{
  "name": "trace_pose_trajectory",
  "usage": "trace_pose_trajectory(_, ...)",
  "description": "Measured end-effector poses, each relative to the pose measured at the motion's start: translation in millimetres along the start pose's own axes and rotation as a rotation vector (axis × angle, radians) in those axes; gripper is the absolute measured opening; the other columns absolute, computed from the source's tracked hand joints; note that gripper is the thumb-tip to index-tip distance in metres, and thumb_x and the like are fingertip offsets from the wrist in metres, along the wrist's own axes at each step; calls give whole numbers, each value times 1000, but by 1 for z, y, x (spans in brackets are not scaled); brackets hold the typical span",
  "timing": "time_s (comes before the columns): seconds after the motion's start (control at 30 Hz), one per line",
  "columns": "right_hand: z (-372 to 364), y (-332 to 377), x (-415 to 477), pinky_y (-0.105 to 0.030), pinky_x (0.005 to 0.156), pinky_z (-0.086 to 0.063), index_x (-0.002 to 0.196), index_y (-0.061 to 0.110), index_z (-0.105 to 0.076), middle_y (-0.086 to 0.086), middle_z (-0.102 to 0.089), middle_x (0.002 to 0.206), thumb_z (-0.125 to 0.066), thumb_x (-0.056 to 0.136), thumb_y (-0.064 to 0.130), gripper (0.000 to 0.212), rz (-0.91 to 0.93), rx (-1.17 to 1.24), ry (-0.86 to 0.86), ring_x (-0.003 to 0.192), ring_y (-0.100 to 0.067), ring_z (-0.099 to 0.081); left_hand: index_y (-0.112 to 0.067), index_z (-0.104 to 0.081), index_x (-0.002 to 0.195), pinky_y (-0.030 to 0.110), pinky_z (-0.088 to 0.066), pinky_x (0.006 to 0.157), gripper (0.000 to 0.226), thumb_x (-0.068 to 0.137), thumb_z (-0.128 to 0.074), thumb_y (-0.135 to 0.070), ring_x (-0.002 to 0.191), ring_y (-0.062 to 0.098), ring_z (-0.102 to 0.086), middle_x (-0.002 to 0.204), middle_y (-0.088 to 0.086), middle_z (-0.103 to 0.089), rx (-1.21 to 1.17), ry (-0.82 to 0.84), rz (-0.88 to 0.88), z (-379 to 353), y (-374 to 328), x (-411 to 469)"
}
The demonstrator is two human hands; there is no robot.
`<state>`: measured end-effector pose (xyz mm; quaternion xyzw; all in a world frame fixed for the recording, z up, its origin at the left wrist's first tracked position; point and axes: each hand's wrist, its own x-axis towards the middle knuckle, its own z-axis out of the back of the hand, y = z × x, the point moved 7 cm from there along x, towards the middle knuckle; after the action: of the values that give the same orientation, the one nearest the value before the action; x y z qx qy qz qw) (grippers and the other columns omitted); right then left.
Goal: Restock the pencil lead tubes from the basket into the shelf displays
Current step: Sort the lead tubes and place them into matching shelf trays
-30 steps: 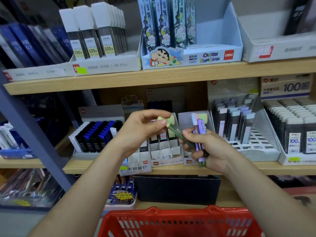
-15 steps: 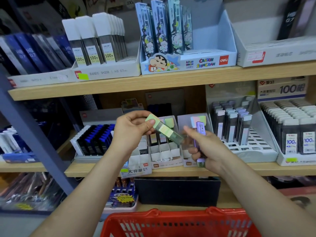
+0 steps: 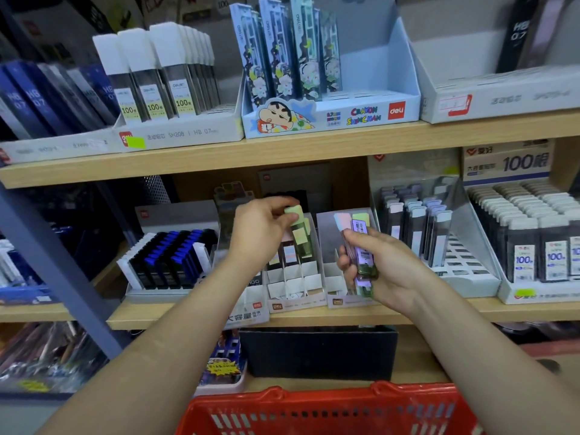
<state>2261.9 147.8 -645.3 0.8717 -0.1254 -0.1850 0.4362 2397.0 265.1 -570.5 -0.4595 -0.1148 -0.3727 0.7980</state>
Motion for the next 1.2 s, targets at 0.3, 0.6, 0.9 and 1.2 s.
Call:
trace_pose_trajectory(0.3,2,0,2,-22,47,-50,110,3,-66,-11,-67,81,-65,91,12,21,37,-100,17,64,-16,-63,-16,-72,112,22,-44,91,23,91,-65,-15,103,16,-58,110,1,-64,221,125,-65,-31,5,-2)
trace_pose_trajectory(0.6,7,-4,2,-21,42,-47,109,-2,-66,-12,-68,76,-62,93,19,26,-12,-161,-26,58,-15,-60,-20,-71,109,38,-49,87,20,91,-64,-23,103,24,-55,108,4,-63,479,96,-140,-37,0,12)
trace_pose_trajectory(0.9,-1,-13,-1,-14,34,-35,104,2,-70,-5,-57,74,-54,96,22,26,-172,-11,122,46,-7,-44,-26,-69,113,28,-50,94,25,94,-59,-13,105,7,-63,112,-9,-70,-208,258,105,-17,-11,-10)
trace_pose_trajectory(1.2,-32,-24,-14,-14,35,-38,106,5,-67,-10,-56,78,-60,89,33,34,-289,9,386,47,-8,-46,-11,-71,97,21,-55,73,17,84,-68,-2,84,15,-71,90,7,-75,-557,370,175,-5,-20,-37)
